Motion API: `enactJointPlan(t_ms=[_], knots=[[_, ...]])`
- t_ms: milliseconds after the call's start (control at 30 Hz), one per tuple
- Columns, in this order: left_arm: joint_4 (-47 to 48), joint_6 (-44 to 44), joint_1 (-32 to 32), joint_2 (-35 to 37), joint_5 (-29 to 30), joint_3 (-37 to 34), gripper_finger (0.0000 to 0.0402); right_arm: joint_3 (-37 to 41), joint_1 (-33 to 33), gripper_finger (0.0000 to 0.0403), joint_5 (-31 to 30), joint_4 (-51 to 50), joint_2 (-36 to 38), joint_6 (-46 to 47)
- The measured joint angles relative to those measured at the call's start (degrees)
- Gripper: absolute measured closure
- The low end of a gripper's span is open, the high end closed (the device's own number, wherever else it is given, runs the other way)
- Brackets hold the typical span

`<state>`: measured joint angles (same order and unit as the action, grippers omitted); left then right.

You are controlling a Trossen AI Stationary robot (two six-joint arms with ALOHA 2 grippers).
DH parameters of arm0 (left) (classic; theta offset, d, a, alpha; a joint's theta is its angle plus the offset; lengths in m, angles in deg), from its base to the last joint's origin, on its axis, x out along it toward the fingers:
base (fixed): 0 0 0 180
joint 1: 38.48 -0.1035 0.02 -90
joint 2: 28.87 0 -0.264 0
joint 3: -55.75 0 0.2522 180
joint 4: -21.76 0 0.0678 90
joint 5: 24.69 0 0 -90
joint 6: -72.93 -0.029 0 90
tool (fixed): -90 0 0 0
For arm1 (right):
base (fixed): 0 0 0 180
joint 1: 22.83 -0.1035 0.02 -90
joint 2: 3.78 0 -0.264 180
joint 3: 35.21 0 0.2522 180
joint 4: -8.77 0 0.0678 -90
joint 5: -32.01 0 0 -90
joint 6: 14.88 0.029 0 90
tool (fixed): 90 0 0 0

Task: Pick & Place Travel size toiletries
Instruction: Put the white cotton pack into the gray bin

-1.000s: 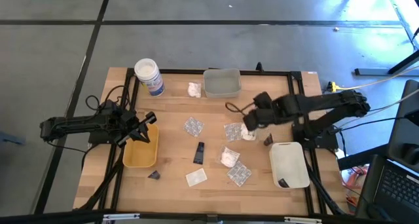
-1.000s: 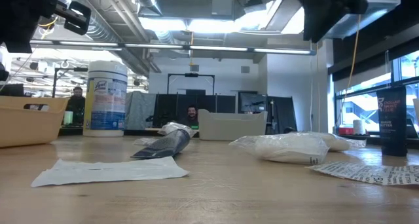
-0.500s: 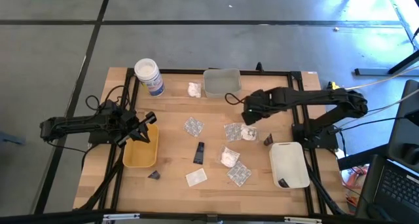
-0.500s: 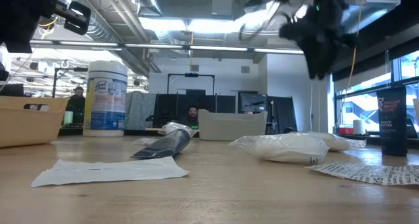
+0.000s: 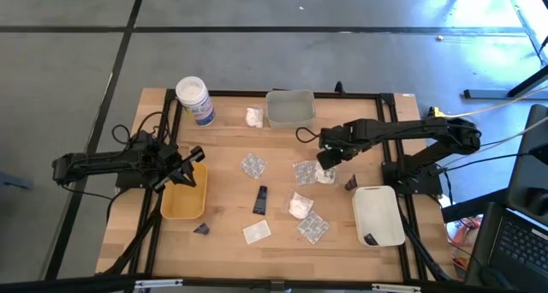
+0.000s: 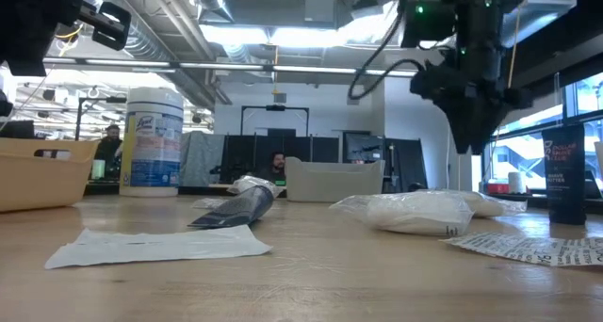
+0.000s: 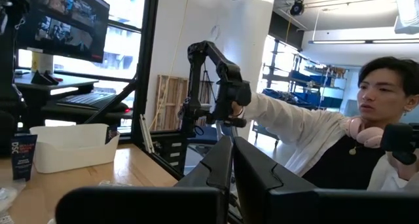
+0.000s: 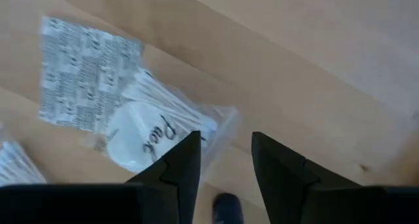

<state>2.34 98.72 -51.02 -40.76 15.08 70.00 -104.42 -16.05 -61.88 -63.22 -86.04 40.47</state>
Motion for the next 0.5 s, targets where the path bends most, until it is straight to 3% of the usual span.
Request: enactJointPlan(t_ms=[233,500], knots=[[-0.02,-0.02,0.00,0.02,0.00,0.00,0.0391,5.35,0.73,0.0261,2.20,2.35,0.00,0.76],[-0.01,-0.01,0.00,0.01,0.00,0.01,0.0389,10.81,0.71,0.0261,4.58,12.21,0.00,1.02]])
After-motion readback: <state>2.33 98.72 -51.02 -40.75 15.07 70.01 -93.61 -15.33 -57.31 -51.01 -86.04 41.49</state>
